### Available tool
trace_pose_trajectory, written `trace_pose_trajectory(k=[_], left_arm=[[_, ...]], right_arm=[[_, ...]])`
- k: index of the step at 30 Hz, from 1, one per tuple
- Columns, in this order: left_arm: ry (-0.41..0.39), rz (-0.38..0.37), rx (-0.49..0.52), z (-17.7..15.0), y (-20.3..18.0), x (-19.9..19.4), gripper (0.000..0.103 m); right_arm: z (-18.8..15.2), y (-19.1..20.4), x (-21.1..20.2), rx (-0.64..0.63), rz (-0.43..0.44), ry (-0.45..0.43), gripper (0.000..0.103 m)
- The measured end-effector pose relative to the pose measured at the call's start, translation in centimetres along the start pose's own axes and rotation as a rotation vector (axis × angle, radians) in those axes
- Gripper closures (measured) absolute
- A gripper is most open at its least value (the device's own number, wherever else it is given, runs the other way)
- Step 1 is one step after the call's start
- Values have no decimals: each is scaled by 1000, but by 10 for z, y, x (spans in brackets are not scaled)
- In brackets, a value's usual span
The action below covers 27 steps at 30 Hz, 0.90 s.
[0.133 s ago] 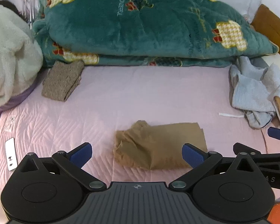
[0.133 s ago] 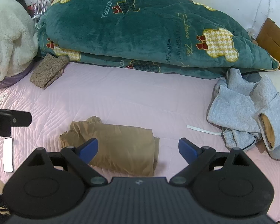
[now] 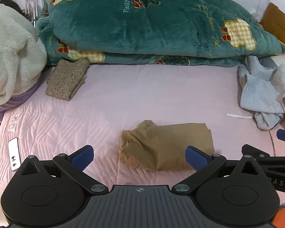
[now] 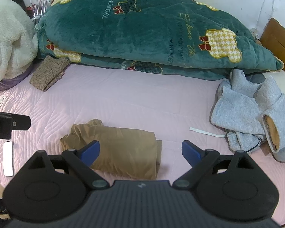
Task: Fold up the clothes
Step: 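Move both grippers toward the folded tan t-shirt on the bed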
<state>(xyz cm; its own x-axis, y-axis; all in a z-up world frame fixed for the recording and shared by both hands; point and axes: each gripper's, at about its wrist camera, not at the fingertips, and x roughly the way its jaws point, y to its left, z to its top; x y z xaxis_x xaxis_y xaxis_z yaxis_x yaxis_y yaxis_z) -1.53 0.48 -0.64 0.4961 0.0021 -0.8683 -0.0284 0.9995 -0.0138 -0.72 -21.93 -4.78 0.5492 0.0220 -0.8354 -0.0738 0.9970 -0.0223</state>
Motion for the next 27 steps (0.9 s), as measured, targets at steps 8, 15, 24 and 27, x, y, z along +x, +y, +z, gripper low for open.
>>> trace_pose_trajectory(k=[8,15,24,27], left_arm=[[22,20,-25,5,-6,10,0],[59,5,-31,-1,-10,14,0],[129,8,-44,21,12,41,0],[139,7,-38,25,13,50,0]], right_arm=[[3,-3,1,10,16,0,9],[5,-1,4,11,12,-1,9],[4,-9,29,41,-2,31,9],[5,-8,36,43,-5,37,9]])
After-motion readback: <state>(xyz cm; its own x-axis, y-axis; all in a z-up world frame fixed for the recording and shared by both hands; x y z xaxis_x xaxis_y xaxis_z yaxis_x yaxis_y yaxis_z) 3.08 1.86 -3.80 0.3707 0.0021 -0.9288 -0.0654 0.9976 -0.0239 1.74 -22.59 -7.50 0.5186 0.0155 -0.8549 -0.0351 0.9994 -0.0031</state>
